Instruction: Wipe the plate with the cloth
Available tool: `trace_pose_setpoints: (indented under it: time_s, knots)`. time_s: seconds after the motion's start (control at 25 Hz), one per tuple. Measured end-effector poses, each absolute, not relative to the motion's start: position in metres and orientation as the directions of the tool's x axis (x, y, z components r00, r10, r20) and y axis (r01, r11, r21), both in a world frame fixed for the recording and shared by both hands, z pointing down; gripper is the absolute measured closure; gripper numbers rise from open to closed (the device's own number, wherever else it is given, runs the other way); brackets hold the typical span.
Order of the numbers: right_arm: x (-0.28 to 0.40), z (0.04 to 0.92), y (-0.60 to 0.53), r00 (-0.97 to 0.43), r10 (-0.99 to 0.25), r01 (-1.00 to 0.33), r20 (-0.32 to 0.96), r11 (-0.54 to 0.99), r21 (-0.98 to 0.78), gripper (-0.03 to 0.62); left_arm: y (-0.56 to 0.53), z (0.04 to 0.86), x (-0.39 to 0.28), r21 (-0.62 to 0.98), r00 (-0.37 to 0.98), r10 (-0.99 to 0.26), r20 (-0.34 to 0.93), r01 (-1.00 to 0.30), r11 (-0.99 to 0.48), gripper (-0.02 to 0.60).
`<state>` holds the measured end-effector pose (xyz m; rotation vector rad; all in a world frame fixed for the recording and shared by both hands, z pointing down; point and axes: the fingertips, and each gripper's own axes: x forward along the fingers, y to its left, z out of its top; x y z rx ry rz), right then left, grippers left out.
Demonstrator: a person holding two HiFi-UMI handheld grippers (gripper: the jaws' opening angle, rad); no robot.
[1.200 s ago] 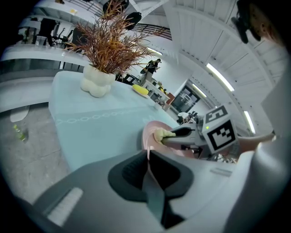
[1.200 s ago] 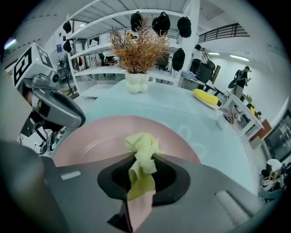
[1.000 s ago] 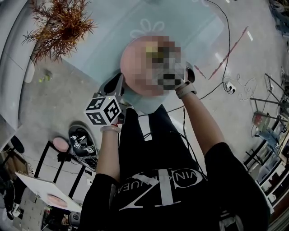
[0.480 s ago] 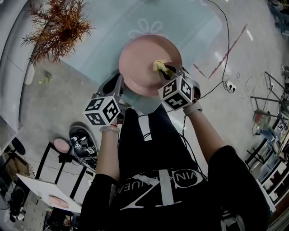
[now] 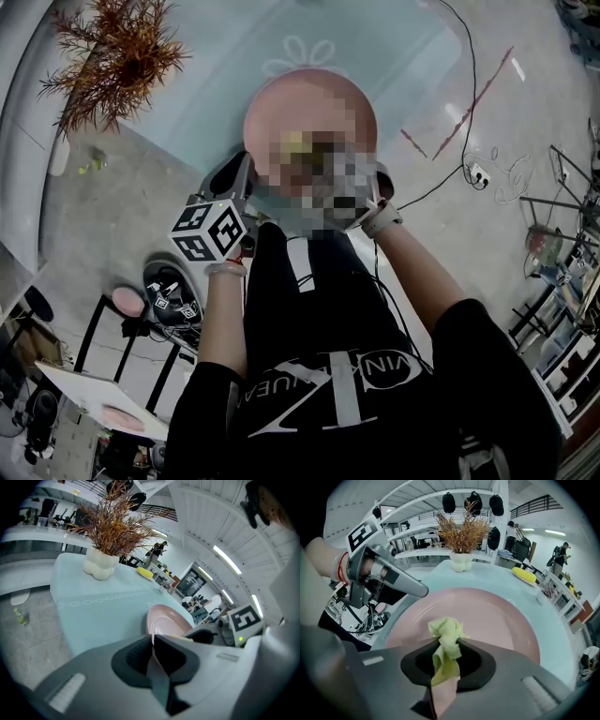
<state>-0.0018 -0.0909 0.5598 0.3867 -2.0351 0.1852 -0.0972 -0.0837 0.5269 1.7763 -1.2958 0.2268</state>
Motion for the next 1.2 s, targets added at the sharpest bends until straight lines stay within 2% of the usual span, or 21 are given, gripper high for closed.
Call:
trace_pose_setpoints:
  time_s: [0.36, 0.8, 1.04, 1.2]
  knots:
    - [-0.024, 0.559, -0.135, -0.436, -0.282, -0.343, 0.855, 0.930, 0.132, 0.517, -0.083, 0.529, -0.097, 0.553, 0.432, -0.676, 0.597, -0.832, -0.043, 0.581]
    - [0.028, 0.558, -0.152, -0.336, -0.388, -0.459, 0.859, 0.863, 0.210, 0.520, -0.083, 0.529, -0.098, 0.554, 0.432, -0.683, 0.589, -0.831, -0.047, 0.581]
    - [0.048, 0.558, -0.131, -0.303, -0.379, -0.463, 0.874, 0.860, 0.213, 0.520, -0.083, 0.528, -0.098, 0.555, 0.433, -0.684, 0.587, -0.831, -0.050, 0.581]
    - [0.040, 0.560, -0.107, -0.316, -0.320, -0.421, 0.893, 0.891, 0.170, 0.522, -0.083, 0.529, -0.098, 0.554, 0.432, -0.685, 0.587, -0.831, -0.049, 0.581]
